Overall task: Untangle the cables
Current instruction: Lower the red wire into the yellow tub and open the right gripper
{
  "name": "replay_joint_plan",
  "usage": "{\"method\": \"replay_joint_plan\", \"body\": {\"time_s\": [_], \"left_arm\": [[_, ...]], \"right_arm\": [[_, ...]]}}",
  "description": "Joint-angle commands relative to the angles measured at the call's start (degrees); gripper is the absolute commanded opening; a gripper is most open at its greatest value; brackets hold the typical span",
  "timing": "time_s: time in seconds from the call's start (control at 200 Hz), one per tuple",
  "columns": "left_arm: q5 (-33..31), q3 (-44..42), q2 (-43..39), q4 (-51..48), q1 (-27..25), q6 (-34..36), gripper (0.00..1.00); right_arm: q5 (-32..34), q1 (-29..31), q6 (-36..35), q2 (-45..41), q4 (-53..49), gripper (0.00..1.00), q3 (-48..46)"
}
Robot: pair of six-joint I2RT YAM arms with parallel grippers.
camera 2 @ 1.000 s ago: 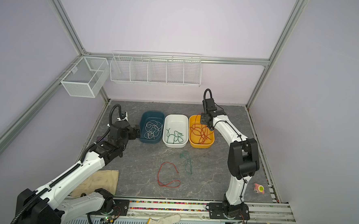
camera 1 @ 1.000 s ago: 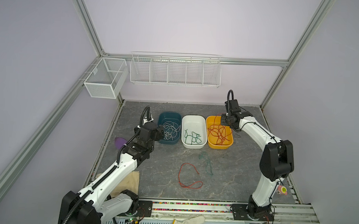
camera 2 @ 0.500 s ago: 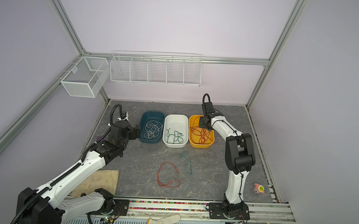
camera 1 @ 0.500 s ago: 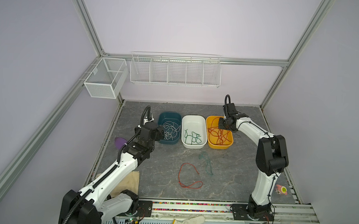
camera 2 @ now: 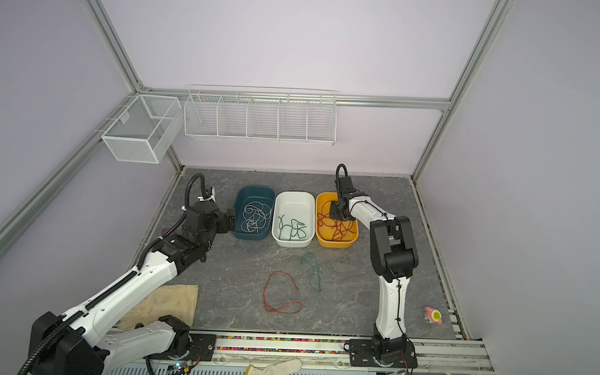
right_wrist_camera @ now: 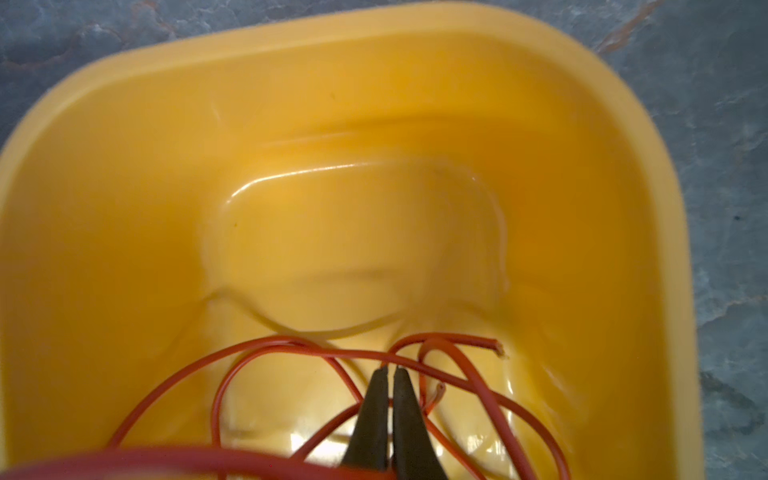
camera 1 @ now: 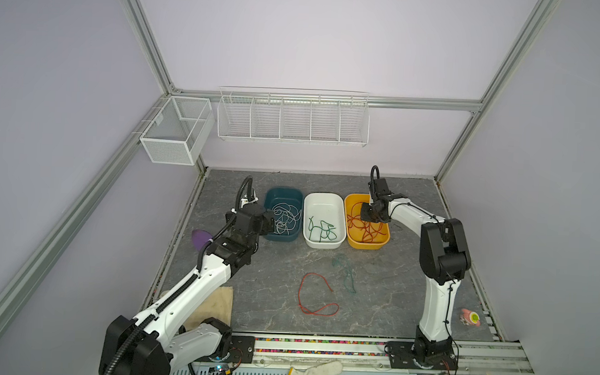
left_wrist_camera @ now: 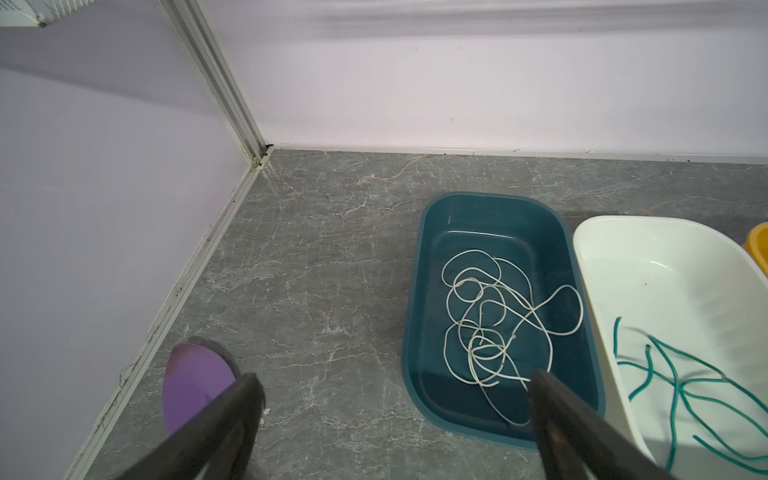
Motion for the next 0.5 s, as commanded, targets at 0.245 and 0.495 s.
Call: {"method": "replay_joint_plan", "body": {"time_s": [0.245, 0.495], "left_arm": [[-0.67, 2.36, 1.48, -0.84, -0.25, 0.92, 0.99], [-1.1, 2.46, 1.85, -0.82, -0.25, 1.12, 0.99]], "right_arm": [[0.22, -0.36, 2.72, -1.28, -4.21, 0.19, 2.72], [-0.44, -0.3, 3.83, -5.82, -5.7, 0.38, 1.83]]}}
